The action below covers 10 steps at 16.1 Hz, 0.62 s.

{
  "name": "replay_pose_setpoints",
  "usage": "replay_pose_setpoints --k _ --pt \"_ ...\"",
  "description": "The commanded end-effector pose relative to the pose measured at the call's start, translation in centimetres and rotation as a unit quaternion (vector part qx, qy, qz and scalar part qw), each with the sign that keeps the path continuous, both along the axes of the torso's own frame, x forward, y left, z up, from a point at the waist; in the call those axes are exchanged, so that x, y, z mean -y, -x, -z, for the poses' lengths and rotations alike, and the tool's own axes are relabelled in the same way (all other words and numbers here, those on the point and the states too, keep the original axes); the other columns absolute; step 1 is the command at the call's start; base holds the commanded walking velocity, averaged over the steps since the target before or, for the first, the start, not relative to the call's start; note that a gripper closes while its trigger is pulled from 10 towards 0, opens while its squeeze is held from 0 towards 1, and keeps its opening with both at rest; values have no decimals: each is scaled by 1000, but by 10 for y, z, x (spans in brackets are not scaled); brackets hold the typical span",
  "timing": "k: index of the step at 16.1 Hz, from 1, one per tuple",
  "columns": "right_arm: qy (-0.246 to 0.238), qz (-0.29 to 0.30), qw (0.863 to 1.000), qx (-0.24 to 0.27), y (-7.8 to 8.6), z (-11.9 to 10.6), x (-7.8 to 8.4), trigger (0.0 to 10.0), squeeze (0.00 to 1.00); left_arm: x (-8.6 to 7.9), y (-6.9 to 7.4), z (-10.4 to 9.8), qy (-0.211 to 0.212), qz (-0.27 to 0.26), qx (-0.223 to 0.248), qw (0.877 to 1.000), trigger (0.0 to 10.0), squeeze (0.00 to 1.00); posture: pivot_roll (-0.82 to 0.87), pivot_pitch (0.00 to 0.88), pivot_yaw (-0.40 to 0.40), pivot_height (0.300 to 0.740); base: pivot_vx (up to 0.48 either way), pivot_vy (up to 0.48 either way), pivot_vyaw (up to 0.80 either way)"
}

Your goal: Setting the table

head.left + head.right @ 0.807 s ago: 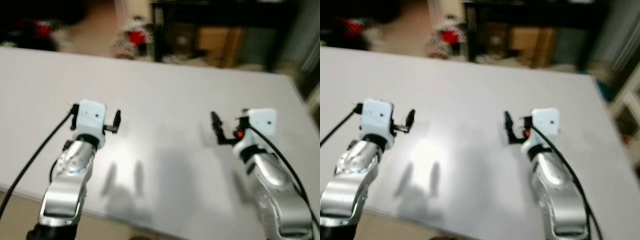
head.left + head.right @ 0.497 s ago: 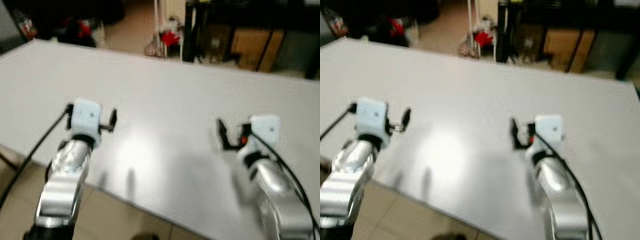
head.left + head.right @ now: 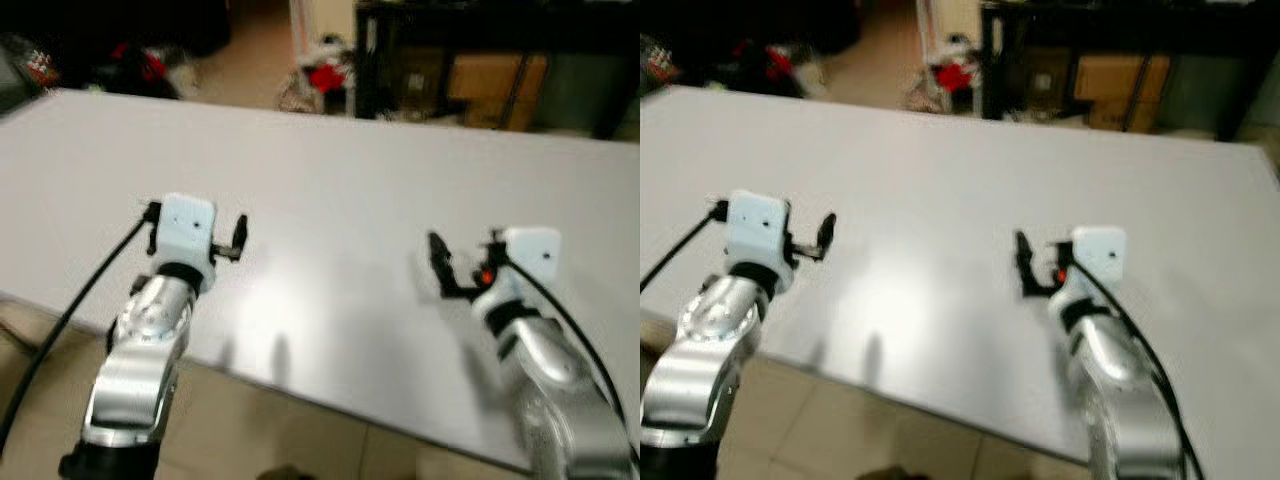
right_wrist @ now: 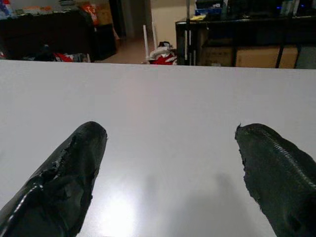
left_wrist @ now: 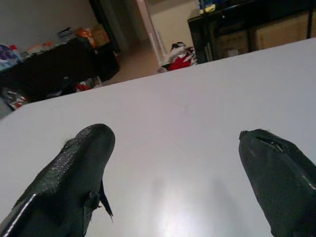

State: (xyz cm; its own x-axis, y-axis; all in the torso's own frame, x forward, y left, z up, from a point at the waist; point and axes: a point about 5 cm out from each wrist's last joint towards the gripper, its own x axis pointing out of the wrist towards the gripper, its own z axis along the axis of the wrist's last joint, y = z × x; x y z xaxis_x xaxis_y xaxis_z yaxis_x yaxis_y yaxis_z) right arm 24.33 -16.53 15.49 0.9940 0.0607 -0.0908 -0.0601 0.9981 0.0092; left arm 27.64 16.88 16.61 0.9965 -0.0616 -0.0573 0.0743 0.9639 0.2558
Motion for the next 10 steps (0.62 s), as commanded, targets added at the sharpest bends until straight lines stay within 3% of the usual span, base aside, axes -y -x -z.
replay_pose_setpoints --k 1,7,10 --pt "-4 -14 1000 5 -2 -3 -6 10000 0 -6 -2 -1 -5 -7 -2 1000 10000 0 7 0 81 740 0 311 0" --pt "6 -25 1000 12 -12 -7 -7 10000 0 -11 -2 -2 0 -29 -1 1000 10000 0 26 0 59 740 0 313 0" --pt "6 -28 999 14 -15 -8 -7 10000 0 -14 0 1 4 -37 -6 999 10000 0 27 0 53 740 0 316 575"
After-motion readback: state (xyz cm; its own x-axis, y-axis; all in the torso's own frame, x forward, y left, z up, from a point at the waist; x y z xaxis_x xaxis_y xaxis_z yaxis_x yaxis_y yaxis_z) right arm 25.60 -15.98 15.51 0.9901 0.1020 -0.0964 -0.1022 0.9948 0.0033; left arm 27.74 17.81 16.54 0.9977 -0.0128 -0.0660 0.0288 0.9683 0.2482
